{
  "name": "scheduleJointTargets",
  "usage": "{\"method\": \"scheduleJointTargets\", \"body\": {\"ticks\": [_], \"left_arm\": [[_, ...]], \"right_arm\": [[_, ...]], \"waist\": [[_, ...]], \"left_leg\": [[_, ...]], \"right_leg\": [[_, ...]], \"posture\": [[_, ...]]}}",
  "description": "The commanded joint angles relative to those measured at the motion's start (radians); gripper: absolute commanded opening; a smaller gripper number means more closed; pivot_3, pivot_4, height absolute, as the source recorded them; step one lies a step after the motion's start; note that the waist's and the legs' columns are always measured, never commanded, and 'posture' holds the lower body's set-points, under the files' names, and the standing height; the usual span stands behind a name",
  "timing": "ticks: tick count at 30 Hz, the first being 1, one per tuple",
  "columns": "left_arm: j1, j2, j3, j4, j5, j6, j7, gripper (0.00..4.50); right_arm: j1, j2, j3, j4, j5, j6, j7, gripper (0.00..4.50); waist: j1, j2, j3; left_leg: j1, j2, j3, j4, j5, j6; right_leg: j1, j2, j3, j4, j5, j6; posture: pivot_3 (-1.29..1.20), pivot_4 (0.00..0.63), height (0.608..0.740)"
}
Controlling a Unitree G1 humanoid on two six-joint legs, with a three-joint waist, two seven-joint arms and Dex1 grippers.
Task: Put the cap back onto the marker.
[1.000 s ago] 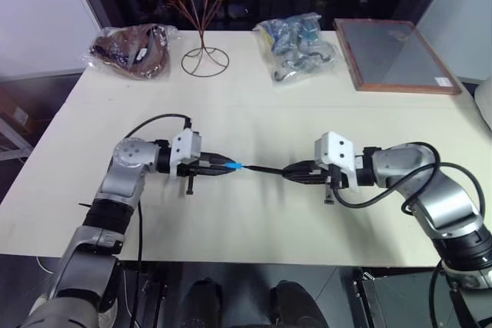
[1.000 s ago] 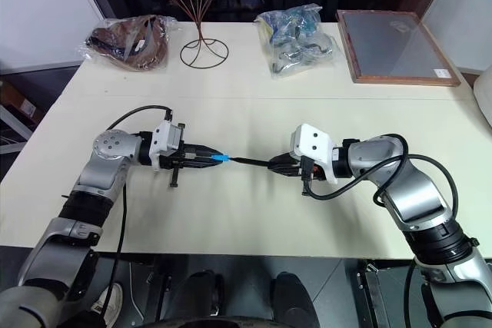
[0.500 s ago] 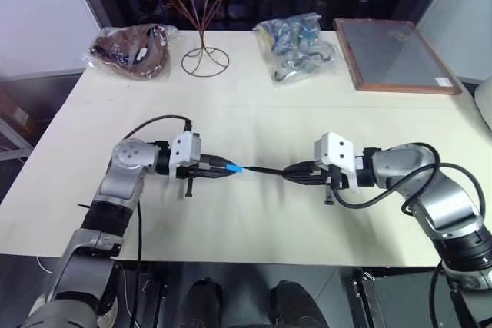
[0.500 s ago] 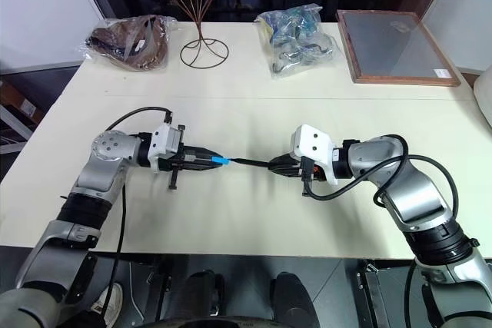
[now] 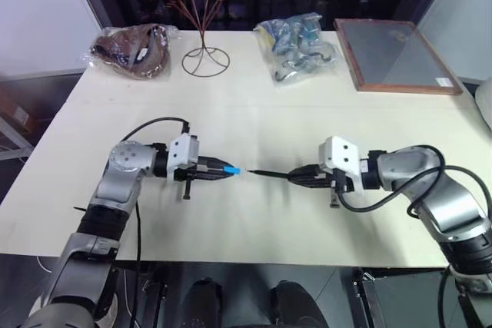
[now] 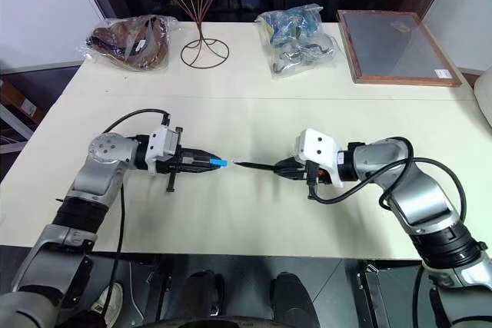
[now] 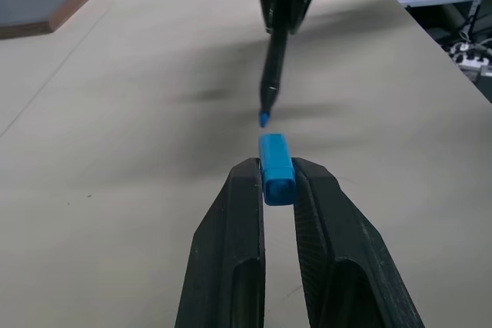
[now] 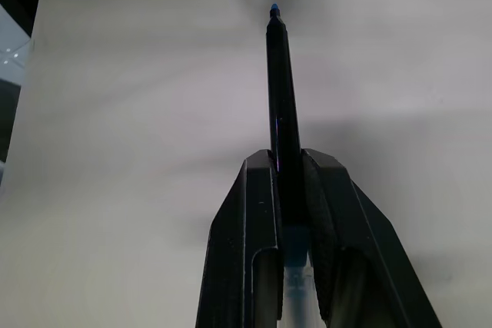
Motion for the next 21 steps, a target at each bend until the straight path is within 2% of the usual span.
{"method": "scheduleJointTargets", "body": {"ticks": [1, 21], "left_arm": [[-0.004, 0.005, 0.023, -0.042, -0.024, 0.011, 0.011, 0.61], [-0.002, -0.008, 0.005, -0.052, -0.018, 0.012, 0.005, 0.61]], "right_arm": [[-0.005, -0.005, -0.029, -0.016, 0.002, -0.019, -0.001, 0.0], [-0.032, 0.017, -0.02, -0.061, 0.021, 0.024, -0.015, 0.0]], "waist": [[-0.001, 0.0, 0.0], [0.0, 0.0, 0.0]], "left_leg": [[0.0, 0.0, 0.0, 0.0, 0.0, 0.0], [0.0, 0.0, 0.0, 0.0, 0.0, 0.0]], "right_leg": [[0.0, 0.0, 0.0, 0.0, 0.0, 0.0], [0.0, 0.0, 0.0, 0.0, 0.0, 0.0]], "posture": [[0.0, 0.15, 0.74], [0.0, 0.15, 0.74]]}}
